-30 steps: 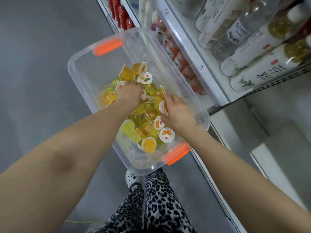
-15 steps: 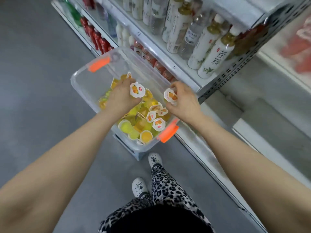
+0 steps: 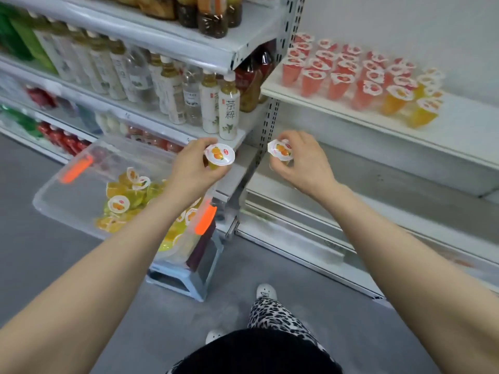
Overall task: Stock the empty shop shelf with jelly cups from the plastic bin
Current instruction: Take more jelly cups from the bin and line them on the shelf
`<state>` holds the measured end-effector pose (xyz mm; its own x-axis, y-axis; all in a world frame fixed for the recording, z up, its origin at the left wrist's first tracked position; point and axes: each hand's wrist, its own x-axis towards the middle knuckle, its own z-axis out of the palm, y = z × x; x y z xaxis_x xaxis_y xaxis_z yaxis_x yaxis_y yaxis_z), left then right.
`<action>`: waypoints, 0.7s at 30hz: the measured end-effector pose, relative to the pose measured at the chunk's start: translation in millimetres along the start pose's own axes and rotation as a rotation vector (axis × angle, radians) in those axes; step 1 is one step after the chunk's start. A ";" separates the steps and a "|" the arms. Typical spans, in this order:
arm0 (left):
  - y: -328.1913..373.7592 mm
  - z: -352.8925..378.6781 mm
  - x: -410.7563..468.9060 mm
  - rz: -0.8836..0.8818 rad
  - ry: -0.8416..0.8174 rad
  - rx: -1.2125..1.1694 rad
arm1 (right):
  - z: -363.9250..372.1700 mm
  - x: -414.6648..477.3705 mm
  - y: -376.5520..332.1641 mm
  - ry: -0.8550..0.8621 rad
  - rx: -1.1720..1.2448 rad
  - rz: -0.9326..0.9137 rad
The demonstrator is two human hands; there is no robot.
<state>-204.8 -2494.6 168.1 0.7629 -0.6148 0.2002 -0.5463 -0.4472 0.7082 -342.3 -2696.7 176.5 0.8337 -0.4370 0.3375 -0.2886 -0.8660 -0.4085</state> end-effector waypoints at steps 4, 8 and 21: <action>50.6 28.7 13.5 0.098 -0.060 -0.048 | -48.3 -12.6 35.5 0.084 -0.038 0.078; 106.6 60.8 28.4 0.223 -0.101 -0.053 | -95.7 -23.2 74.9 0.220 -0.072 0.119; 303.7 177.3 97.3 0.395 -0.131 -0.072 | -262.3 -17.1 244.3 0.323 -0.064 0.334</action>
<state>-357.8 -2805.4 282.7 0.4469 -0.8092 0.3814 -0.7588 -0.1170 0.6407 -550.5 -2964.5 293.3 0.5039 -0.7392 0.4468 -0.5534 -0.6734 -0.4902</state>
